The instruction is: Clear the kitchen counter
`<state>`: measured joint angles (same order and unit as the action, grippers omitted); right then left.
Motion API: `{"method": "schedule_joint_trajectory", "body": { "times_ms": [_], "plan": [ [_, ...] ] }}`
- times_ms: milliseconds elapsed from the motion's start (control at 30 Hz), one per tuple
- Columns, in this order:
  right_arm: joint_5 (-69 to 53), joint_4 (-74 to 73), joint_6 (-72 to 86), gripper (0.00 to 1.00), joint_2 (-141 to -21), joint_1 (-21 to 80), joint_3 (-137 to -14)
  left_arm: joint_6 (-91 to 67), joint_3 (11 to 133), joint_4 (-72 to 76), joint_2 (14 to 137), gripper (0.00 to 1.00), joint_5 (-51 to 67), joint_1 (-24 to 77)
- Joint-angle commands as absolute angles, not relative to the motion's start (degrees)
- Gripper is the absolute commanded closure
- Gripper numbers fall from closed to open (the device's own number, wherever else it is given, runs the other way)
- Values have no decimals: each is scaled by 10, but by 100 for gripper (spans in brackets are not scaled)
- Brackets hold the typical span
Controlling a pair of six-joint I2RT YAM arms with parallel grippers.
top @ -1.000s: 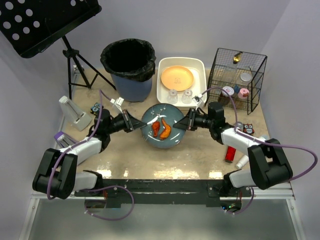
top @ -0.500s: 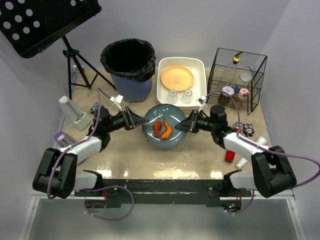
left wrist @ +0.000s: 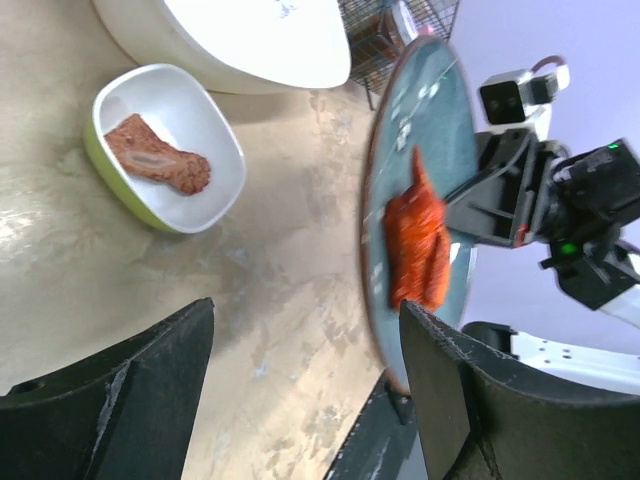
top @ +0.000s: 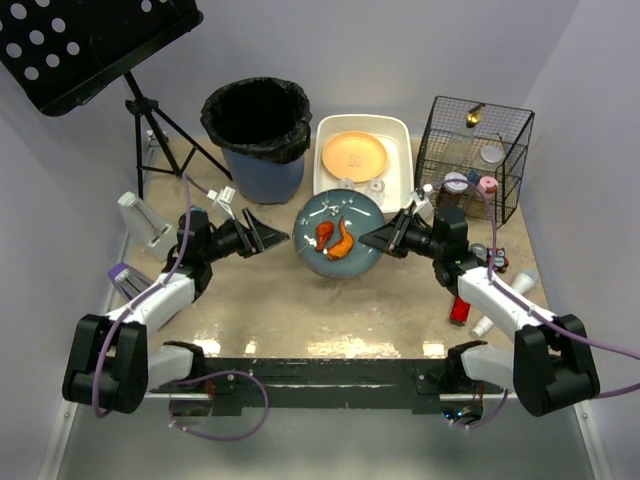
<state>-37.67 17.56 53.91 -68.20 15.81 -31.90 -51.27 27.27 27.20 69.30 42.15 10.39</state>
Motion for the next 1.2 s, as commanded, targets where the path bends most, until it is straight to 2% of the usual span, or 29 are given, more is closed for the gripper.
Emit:
{"method": "schedule_joint_trajectory", "body": {
  "times_ms": [0, 433, 1167],
  "plan": [
    [-367, 286, 651, 100, -641, 156, -393, -454, 295, 207, 669, 21, 396, 97],
    [-170, 188, 751, 100, -664, 156, -610, -353, 337, 48, 656, 21, 313, 97],
    [116, 71, 740, 100, -997, 265, -1056, -290, 388, -85, 664, 21, 240, 97]
  ]
}}
